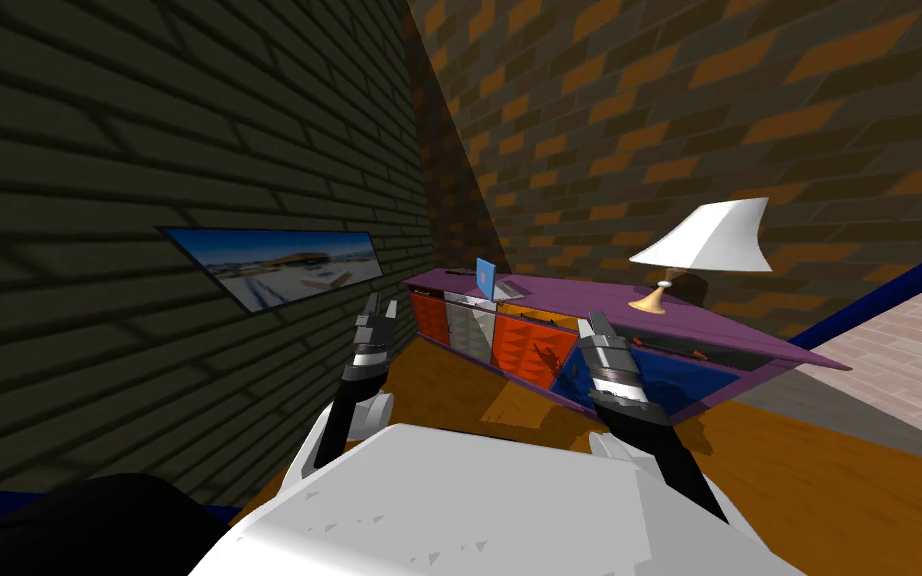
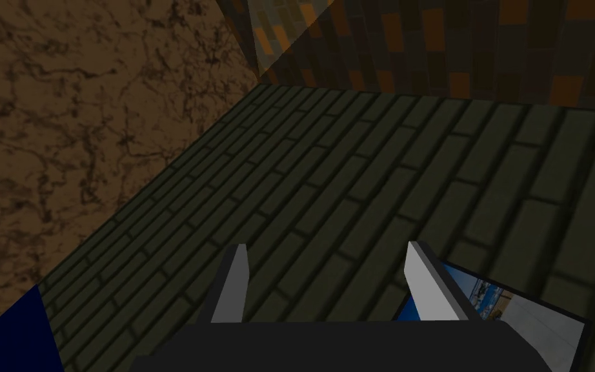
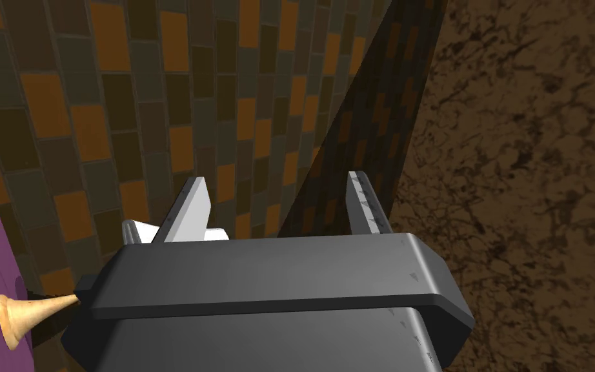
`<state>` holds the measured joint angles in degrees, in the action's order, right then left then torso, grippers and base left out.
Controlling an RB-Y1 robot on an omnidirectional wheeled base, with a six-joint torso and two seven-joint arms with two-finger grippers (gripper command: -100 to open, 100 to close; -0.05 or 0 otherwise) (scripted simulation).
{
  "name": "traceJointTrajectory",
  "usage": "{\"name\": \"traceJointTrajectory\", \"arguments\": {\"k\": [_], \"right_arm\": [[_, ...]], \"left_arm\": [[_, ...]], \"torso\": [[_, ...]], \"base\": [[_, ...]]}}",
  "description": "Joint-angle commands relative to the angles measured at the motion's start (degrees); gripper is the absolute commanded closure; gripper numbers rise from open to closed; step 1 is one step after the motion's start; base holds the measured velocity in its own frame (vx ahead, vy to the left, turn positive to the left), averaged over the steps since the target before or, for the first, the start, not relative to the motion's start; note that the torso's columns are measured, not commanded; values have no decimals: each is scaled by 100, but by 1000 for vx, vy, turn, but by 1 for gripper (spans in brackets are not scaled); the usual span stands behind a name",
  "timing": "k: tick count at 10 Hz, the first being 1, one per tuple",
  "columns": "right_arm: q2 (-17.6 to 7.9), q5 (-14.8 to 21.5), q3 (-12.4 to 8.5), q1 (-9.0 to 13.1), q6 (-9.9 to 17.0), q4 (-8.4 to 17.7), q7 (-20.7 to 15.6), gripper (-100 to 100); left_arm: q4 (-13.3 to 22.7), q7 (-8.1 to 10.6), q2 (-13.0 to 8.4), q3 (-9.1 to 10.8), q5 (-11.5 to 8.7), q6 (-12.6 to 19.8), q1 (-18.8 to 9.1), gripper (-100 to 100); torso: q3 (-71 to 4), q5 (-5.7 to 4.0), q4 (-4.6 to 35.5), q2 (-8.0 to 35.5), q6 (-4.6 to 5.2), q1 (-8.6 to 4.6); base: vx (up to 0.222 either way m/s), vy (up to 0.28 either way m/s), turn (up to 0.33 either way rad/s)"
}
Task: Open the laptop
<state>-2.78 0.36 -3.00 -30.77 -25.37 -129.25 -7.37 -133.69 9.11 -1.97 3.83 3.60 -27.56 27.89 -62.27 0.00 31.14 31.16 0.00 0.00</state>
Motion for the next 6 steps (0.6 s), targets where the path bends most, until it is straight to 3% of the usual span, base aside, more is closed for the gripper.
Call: {"name": "traceJointTrajectory", "arguments": {"k": [1,2,3,6], "right_arm": [[0,0,0,0,0,0,0,0],[-261,147,81,161,-34,149,0,-100],[-397,242,134,264,-58,246,1,-100],[-898,646,362,686,-160,653,6,-100]], "left_arm": [[0,0,0,0,0,0,0,0],[0,0,0,0,0,0,0,0],[2,0,1,0,0,0,0,0],[2,0,1,-1,0,1,1,0]], "torso": [[-846,0,423,423,0,0],[-1692,0,846,846,0,0],[-2088,2,1034,1037,-2,8],[-2231,3,1111,1109,0,8]], "base": [[0,0,0],[7,27,19],[17,50,27],[23,75,28]]}}
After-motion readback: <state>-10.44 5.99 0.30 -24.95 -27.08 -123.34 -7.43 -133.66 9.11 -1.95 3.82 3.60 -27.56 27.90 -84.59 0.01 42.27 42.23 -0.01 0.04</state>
